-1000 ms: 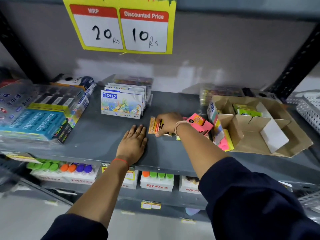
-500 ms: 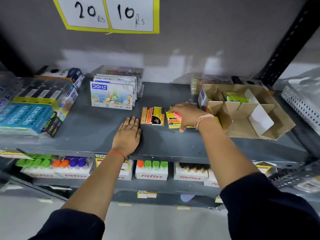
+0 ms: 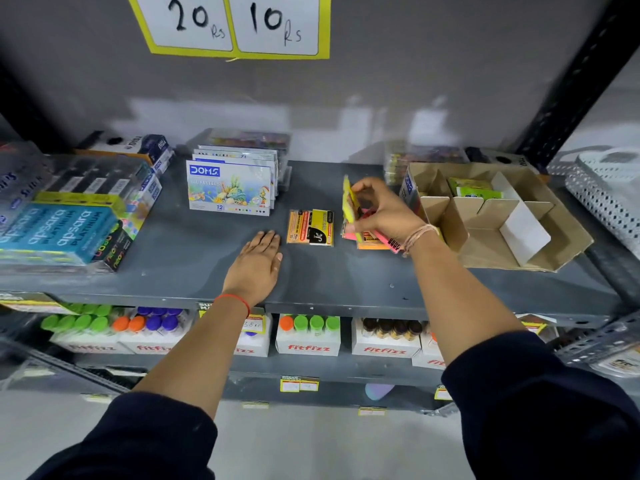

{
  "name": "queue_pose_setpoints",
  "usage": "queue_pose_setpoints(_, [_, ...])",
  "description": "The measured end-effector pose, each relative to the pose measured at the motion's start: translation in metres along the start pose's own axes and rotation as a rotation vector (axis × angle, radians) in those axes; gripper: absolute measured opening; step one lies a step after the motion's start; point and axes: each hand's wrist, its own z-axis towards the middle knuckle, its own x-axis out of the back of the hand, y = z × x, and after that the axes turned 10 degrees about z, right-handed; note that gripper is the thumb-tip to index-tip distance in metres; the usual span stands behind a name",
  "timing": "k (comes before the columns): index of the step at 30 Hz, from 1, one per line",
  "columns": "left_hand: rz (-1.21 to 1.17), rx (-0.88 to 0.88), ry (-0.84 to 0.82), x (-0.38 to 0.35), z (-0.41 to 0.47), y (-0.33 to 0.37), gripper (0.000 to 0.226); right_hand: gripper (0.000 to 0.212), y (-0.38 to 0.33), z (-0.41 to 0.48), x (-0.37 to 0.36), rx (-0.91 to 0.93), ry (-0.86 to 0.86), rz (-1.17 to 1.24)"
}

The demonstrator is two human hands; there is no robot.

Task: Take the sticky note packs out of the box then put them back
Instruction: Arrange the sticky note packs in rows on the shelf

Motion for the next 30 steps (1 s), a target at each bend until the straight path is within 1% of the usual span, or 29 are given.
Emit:
queue_pose_setpoints(2, [0.000,0.001,-0.002,0.000,0.000,0.000,0.046,0.058,-0.006,-0.001,0.000,0.048,0.019,0.172])
queue_pose_setpoints(3, [-0.003,0.001,-0.001,0.000,0.001,0.000,0.046,0.057,-0.010,-0.002,-0.002,0.077,0.004,0.202])
queue_pose_setpoints(5, [-0.015,0.002,0.000,0.000,0.002,0.000,0.046,0.058,-0.021,-0.006,-0.013,0.094,-0.075,0.132])
queue_pose_setpoints(6, [-0.024,0.001,0.001,0.000,0.003,-0.001,0.046,0.059,-0.026,-0.009,-0.022,0.085,-0.133,0.024])
queue_pose_setpoints(8, [-0.047,-0.007,-0.005,0.000,0.003,-0.001,0.046,0.061,-0.026,-0.016,-0.043,0.082,-0.265,-0.305])
queue_pose_setpoints(10, [-0.073,-0.013,-0.015,0.001,0.002,-0.002,0.046,0.064,-0.016,-0.020,-0.061,0.109,-0.340,-0.626])
queue_pose_setpoints(12, [-0.073,-0.009,-0.015,0.002,0.002,-0.002,0.046,0.065,-0.004,-0.023,-0.071,0.095,-0.388,-0.788])
queue_pose_setpoints(14, [-0.057,0.001,-0.012,0.002,0.002,-0.002,0.046,0.065,0.005,-0.025,-0.076,0.073,-0.410,-0.849])
queue_pose_setpoints(18, [0.001,0.003,-0.005,0.001,0.002,-0.002,0.046,0.064,0.011,-0.025,-0.080,0.057,-0.399,-0.892])
queue_pose_setpoints(22, [0.002,0.001,-0.007,0.001,0.002,-0.002,0.047,0.070,0.007,-0.026,-0.078,0.052,-0.411,-0.923])
queue_pose_setpoints(23, [0.005,-0.003,-0.005,0.001,0.001,-0.002,0.047,0.071,0.003,-0.027,-0.072,0.055,-0.386,-0.912])
queue_pose_setpoints(25, [0.006,-0.002,-0.007,0.002,0.001,-0.002,0.047,0.073,-0.006,-0.022,-0.050,0.061,-0.270,-0.925])
queue_pose_setpoints(26, [0.007,0.002,-0.014,0.002,0.001,-0.001,0.047,0.075,-0.010,-0.018,-0.036,0.027,-0.205,-0.980])
queue_pose_setpoints(28, [0.012,0.009,-0.023,0.003,0.001,0.000,0.048,0.079,-0.011,-0.009,-0.009,-0.102,-0.117,-1.149])
queue_pose_setpoints(29, [0.012,0.011,-0.026,0.004,0.001,0.000,0.047,0.079,-0.008,-0.007,-0.001,-0.161,-0.107,-1.203])
queue_pose_setpoints(30, [0.010,0.013,-0.027,0.004,0.001,0.001,0.047,0.078,-0.006,-0.007,0.004,-0.198,-0.110,-1.208])
